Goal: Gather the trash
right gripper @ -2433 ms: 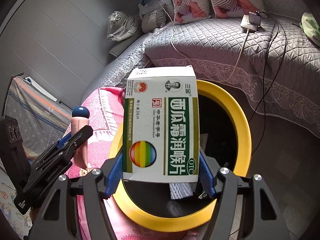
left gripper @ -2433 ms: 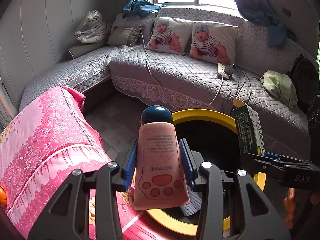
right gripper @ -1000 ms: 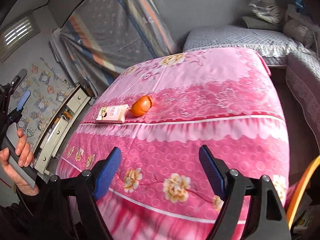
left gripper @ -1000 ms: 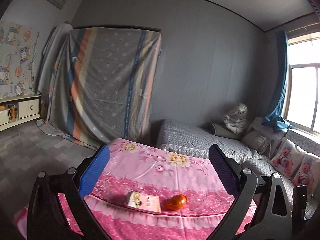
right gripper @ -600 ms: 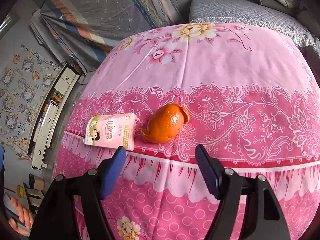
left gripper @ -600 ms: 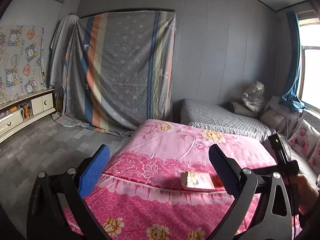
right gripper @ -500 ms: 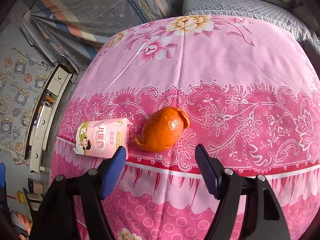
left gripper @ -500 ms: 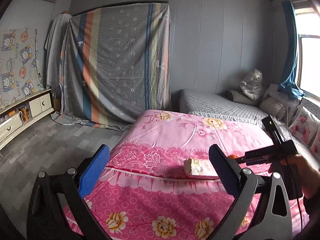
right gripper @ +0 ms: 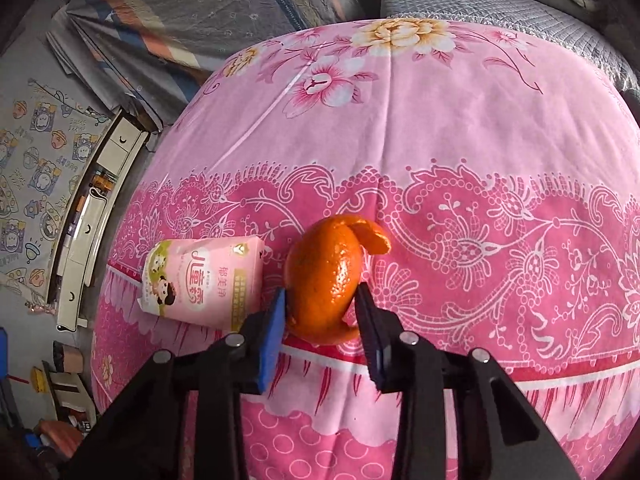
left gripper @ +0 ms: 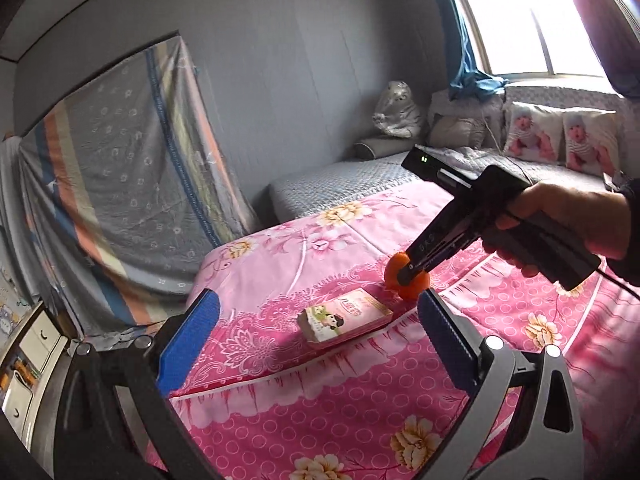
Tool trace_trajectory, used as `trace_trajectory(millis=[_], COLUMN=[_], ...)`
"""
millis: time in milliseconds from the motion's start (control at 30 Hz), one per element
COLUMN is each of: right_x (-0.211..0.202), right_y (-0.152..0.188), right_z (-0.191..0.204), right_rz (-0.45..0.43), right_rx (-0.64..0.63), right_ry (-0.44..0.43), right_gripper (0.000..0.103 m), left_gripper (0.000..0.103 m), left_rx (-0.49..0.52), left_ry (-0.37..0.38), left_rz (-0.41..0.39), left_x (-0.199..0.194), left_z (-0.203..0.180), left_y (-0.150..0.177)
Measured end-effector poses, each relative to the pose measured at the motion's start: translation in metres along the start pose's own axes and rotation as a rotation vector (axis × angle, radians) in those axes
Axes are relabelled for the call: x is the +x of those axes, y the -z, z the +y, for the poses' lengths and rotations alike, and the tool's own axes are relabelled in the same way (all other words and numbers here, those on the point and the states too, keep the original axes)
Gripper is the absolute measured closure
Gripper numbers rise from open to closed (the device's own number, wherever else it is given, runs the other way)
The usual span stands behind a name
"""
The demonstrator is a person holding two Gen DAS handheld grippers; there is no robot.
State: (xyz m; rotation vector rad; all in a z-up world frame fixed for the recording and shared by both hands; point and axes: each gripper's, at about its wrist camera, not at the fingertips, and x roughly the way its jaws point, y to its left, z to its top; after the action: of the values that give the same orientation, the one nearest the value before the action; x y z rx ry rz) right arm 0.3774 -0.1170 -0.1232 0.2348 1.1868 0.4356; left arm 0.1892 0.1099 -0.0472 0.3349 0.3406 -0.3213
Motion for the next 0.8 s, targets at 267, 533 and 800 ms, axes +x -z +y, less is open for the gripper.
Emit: trace_trajectory(millis=[267,533,800], right_x=[-0.058,-0.091,-0.112], right_y=[0.045,0.077,0.086], right_z=[-0.035,-0.025,-0.008], right_rz=[-0.047,-0.091,-0.138], right_rx=[0.022,-0.024,-0.066], right_ry=[-0.115,-0.202,-0.257], right_gripper=[0.069,0.069,0.069], left_gripper=[0.008,0.008,0.020], left_rx=[-0.049,-0.185,-0.277], left_ry=[0.140,0.211,0.235], left_rz=[0.196,0.327,0.438], left_x=[0.093,0.146,0.174], left_z=[0.022,0.038,0.044], left_y=[0.013,0.021,0.030])
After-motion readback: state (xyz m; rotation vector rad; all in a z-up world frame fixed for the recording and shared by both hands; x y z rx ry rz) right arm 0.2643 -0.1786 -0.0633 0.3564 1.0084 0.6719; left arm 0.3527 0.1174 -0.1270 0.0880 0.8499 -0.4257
